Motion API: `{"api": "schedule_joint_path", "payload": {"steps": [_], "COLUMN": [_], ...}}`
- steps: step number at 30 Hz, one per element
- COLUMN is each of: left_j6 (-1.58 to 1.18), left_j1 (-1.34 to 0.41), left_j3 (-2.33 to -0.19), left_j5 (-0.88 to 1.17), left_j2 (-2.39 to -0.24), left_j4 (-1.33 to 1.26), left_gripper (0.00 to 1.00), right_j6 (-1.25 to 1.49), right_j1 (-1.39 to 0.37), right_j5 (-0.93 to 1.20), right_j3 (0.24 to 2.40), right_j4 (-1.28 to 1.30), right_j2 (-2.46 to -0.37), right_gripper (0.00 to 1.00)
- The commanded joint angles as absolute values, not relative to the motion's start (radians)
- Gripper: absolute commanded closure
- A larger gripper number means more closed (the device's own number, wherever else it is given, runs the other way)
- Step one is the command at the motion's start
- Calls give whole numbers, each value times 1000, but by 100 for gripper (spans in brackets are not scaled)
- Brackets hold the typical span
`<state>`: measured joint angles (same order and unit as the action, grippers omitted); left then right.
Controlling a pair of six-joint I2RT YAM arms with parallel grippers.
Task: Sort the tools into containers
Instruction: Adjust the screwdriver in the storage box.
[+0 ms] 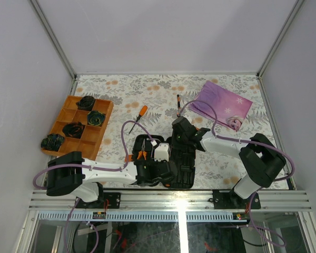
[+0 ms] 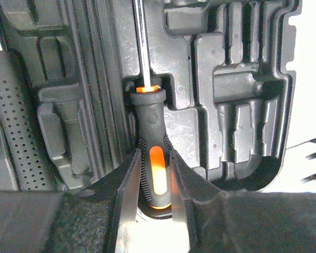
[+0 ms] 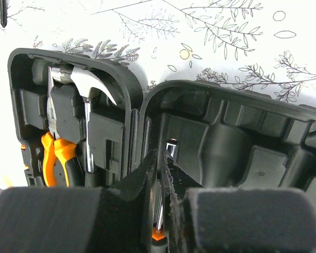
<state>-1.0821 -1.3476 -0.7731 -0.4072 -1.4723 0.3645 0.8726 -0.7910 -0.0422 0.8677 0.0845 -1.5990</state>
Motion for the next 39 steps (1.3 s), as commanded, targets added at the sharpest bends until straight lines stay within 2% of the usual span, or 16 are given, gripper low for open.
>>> {"api": "schedule_joint_path", "payload": {"steps": [1,14,29,39], "left_j6": [-1067,-1066,-1056,-1046], "left_j1": [-1361,-1362,-1363,-1365], "left_j3": [-707,-711,-719,-717], "left_j5": [-329,-328,-325,-311], "left_j2": [-1529,-1536,-1544,-1547], "left_j4": [564,561,561,561], "left_gripper": [85,85,85,87], "right_j6": [866,862,848,806], "right_j1": [-799,-803,-805,-807], "right_j5": [-71,-117,-94,-127], "right_j3": [908,896,925,974], "right_j4": [110,125,136,254], "right_j2": [-1612,-1554,-1629,-1658], "right_gripper": [87,88,88,90]}}
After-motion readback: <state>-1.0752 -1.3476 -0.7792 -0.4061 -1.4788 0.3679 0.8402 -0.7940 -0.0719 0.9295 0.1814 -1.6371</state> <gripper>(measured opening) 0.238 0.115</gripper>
